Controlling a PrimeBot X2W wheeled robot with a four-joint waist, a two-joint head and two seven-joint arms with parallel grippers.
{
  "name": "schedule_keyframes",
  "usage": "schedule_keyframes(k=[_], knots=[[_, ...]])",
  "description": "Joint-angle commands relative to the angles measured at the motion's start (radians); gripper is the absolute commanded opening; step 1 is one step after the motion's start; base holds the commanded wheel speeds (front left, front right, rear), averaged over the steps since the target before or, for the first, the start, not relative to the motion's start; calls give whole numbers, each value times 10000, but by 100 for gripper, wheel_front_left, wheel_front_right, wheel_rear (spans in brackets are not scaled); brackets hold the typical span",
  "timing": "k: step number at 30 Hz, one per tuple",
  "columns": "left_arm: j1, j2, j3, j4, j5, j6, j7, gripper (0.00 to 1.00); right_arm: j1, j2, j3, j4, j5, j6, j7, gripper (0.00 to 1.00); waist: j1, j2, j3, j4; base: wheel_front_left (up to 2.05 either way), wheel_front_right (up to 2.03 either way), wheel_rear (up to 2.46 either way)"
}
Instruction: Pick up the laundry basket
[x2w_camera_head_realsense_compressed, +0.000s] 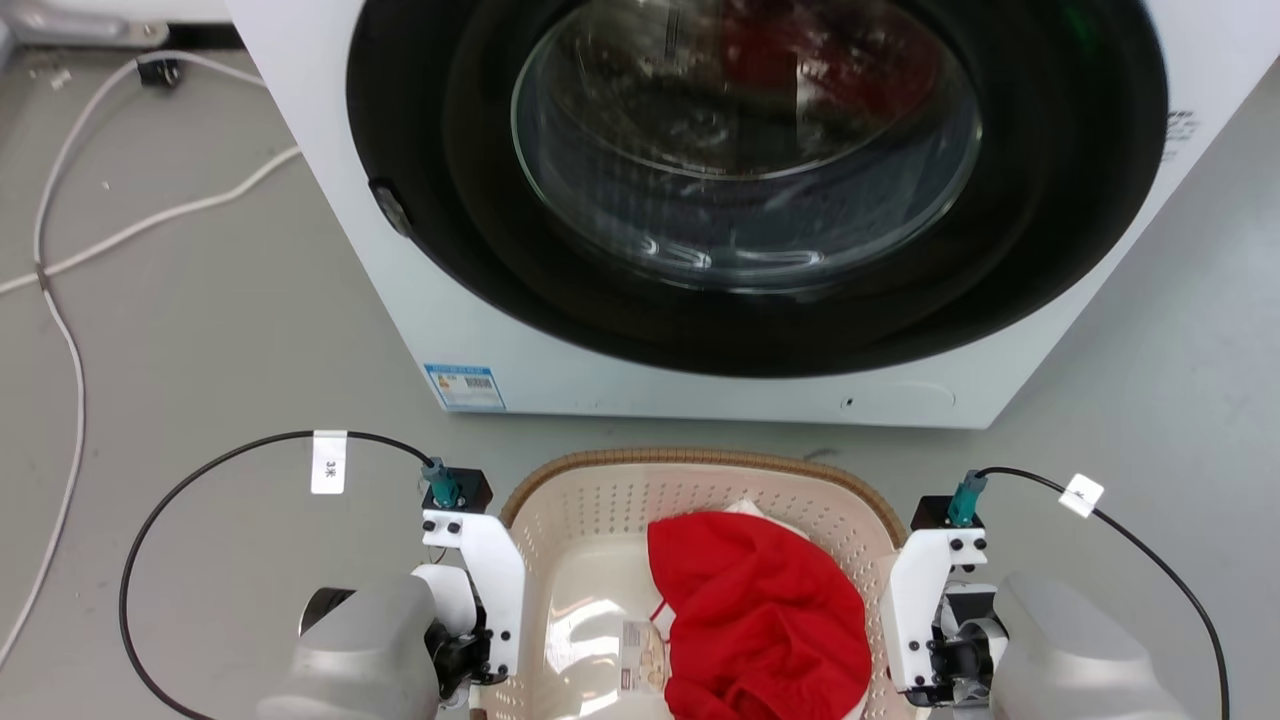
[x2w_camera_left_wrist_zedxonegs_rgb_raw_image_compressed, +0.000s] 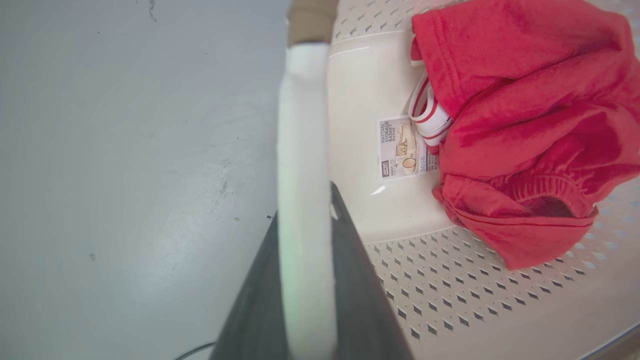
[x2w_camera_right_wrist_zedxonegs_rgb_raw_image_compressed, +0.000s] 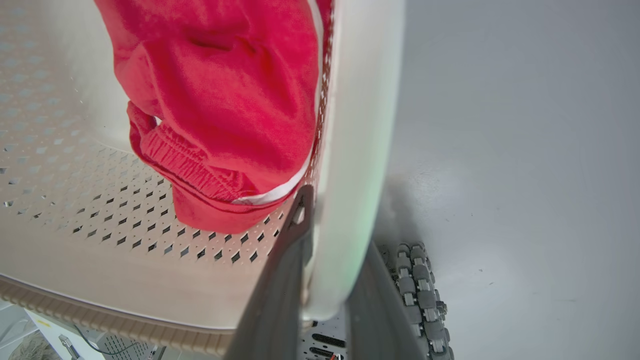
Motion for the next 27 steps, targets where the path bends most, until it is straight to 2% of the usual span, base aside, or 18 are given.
schedule_keyframes(k=[1,15,27], knots=[[59,-93,-30,-149,-46,-132,17,0,-103,78,81,-36,21,4,108,0,1,-1,-234,-6,0,0,0],[61,-56,-11,-521,-617,-135,1457,0,-914,125,290,39,492,16,1936,0,1,-1,-1116,-248,0,0,0],[19,-78,-129,-496,-594,-136,1811,0,-790,132,524,30,699,18,2098,0,1,-1,-1816,-286,0,0,0]])
